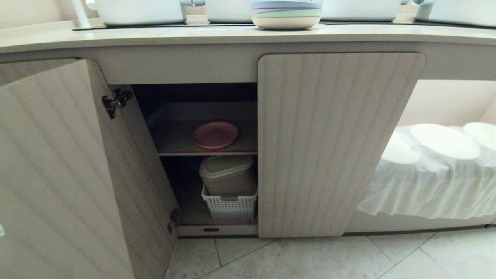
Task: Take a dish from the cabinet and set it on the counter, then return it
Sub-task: Close the cabinet door
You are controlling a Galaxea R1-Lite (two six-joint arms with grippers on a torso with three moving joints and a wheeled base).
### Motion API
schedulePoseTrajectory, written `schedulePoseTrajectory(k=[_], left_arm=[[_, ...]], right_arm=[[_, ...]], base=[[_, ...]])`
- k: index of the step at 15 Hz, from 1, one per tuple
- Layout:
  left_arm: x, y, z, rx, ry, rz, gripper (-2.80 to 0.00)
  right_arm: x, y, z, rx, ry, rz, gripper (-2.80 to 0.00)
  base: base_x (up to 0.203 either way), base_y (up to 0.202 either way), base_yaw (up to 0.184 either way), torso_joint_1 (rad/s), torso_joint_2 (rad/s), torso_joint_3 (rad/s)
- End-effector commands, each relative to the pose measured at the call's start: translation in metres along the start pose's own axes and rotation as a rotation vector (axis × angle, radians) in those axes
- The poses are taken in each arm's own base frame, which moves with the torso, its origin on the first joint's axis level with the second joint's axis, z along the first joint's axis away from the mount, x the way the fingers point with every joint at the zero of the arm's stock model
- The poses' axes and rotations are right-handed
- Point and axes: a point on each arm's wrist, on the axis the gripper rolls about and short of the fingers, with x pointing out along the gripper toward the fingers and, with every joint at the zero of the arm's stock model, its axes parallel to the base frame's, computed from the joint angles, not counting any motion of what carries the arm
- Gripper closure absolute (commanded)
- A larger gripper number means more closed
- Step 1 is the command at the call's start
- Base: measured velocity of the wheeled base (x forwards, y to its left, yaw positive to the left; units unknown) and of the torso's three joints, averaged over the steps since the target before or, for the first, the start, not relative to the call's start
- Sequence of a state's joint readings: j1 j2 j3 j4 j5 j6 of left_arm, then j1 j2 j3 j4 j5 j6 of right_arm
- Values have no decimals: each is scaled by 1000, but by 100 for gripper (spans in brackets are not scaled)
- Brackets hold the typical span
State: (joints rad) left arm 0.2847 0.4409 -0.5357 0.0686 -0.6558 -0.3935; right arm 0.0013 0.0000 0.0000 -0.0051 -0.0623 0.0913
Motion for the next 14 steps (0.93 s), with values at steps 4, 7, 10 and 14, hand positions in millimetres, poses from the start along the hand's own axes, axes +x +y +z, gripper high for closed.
schedulePoseTrajectory(k=[4,7,10,14], left_arm=[[-3,-5,8,263,-116,67,0],[6,-1,30,442,-282,282,0],[9,0,54,610,-465,585,0],[7,10,71,749,-518,1122,0]], right_arm=[[0,0,0,1,0,0,0],[0,0,0,1,-1,0,0],[0,0,0,1,-1,0,0],[0,0,0,1,-1,0,0]], base=[[0,0,0,0,0,0],[0,0,0,0,0,0],[0,0,0,0,0,0],[0,0,0,0,0,0]])
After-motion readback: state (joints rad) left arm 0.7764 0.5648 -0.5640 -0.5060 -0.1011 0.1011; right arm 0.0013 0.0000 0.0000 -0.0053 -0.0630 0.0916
